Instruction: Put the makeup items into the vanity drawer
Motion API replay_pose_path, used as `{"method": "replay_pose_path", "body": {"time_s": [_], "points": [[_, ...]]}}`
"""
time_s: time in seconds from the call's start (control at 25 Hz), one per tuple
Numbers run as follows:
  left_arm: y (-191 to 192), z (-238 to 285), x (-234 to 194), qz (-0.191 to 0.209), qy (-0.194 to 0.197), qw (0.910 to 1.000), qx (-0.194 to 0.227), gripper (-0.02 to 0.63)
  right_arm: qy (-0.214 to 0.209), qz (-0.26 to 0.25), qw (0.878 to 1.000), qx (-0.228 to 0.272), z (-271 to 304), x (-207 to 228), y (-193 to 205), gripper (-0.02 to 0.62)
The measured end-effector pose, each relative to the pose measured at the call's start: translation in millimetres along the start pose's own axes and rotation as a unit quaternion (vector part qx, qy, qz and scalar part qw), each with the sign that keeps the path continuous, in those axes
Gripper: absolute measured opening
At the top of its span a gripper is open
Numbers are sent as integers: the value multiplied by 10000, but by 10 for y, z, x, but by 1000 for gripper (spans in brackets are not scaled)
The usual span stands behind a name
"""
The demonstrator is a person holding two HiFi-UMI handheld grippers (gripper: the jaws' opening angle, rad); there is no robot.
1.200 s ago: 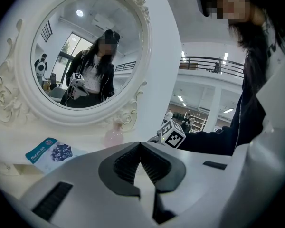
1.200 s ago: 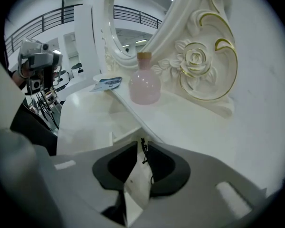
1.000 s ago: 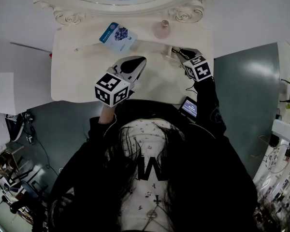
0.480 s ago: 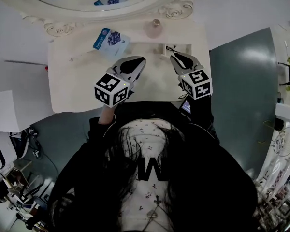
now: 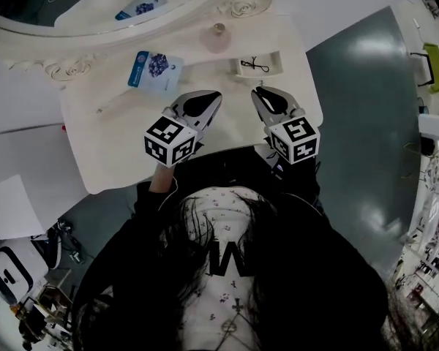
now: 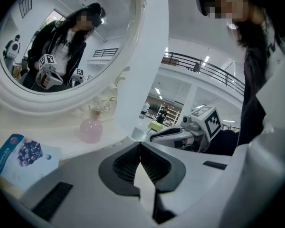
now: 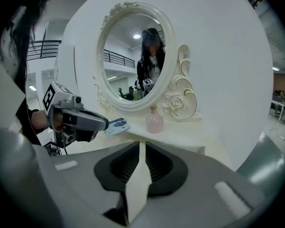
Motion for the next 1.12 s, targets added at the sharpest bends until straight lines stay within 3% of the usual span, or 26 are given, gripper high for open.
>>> {"method": "replay_pose_path", "body": {"time_s": [0.16, 0.36, 0.76, 1.12], "points": [[58, 35, -8, -26, 163, 9997, -198, 0, 40, 194, 9998, -85, -59, -159, 81, 49], [65, 83, 38, -33, 259, 9995, -167, 0, -56, 74, 9998, -188, -107, -266, 100, 49], [109, 126, 303, -76, -102, 9996, 238, 0, -326, -323, 9989, 27, -424, -272, 84, 49], [653, 187, 1153, -119, -444, 9982, 395, 0, -788, -723, 9941, 191, -1144, -388, 442, 49]]}}
Point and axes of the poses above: the fingertips, and each gripper's own axes: z forward along the fingers, x to its right, y out of its underside, the point moved 8 cm from there along -z, backward along the fingers, and after that the axes turned 14 degrees about -z, right-handed, at the moved point
